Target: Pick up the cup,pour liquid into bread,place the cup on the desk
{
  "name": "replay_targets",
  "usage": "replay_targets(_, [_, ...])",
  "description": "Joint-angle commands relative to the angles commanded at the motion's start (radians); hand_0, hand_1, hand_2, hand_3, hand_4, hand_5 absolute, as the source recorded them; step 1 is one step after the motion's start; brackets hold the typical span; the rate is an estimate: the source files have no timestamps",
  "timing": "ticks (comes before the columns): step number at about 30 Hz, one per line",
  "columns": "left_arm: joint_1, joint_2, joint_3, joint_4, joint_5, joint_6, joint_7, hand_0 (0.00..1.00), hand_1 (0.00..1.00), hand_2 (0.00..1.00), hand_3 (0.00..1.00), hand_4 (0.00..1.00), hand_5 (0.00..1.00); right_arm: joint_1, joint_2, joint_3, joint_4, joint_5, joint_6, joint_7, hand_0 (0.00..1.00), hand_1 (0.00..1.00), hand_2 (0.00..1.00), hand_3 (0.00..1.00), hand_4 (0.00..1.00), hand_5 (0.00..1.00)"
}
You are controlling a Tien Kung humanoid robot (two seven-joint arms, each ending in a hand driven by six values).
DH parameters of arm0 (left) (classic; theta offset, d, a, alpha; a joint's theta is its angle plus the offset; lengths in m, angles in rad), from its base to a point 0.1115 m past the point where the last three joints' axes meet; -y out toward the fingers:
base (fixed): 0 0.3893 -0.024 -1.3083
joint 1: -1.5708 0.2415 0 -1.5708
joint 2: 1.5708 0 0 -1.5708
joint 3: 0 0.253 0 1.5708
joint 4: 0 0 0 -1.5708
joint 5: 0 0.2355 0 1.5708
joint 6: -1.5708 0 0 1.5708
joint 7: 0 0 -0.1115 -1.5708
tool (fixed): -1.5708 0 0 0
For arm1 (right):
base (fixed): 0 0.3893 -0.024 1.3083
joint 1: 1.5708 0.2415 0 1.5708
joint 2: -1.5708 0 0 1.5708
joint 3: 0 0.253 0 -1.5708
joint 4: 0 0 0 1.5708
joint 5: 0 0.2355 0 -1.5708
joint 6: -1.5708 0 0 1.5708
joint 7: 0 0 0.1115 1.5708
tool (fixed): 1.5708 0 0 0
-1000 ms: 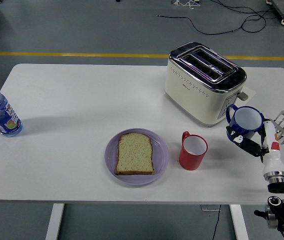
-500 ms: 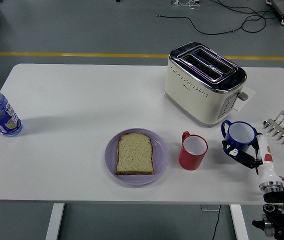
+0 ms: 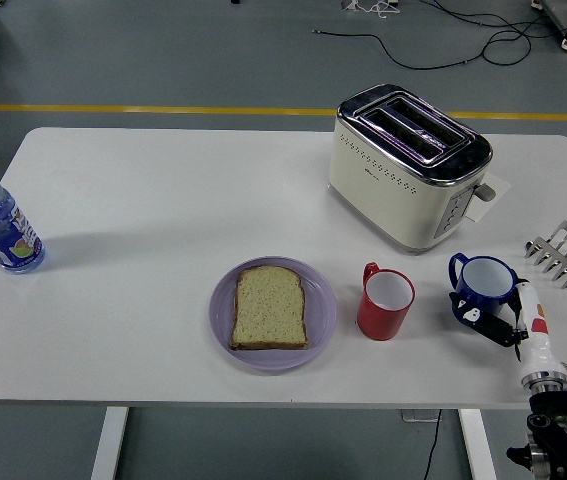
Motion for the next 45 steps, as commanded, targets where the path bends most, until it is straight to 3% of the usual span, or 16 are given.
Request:
replay_targets(24, [0.013, 0.0, 0.021, 0.001, -0.004, -0.001, 0.002, 0.643, 0.66, 0.674, 0.518, 0.242, 0.851, -0.004, 0.002, 0.022, -0.031, -0.037, 0.016, -0.022, 0.679, 0.574, 0.67, 0.724, 0.697, 0.002])
replay_targets(25, [0.013, 0.0, 0.021, 0.001, -0.004, -0.001, 0.002, 0.643, 0.66, 0.673, 0.518, 0.242, 0.852, -0.004, 0.002, 0.023, -0.031, -0.038, 0.017, -0.022, 0.715, 0.612, 0.763, 0.811, 0.758, 0.002])
replay_targets(30, [0.011, 0.0, 0.018, 0.001, -0.004, -0.001, 0.002, 0.643, 0.66, 0.673, 0.518, 0.242, 0.852, -0.002, 0.002, 0.033, -0.032, -0.064, 0.041, -0.031, 0.715, 0.612, 0.763, 0.811, 0.758, 0.002])
replay_targets(31, [0.01, 0.0, 0.016, 0.001, -0.003, -0.001, 0.002, 0.644, 0.66, 0.673, 0.518, 0.246, 0.858, -0.001, 0.003, 0.035, -0.032, -0.068, 0.045, -0.033, 0.818, 0.712, 0.896, 0.947, 0.84, 0.021])
replay_targets(45, [0.001, 0.0, 0.004, 0.0, -0.001, -0.001, 0.001, 0.644, 0.659, 0.673, 0.518, 0.245, 0.857, 0.002, 0.002, 0.066, -0.032, -0.085, 0.082, -0.038, 0.859, 0.772, 0.948, 0.998, 0.859, 0.04])
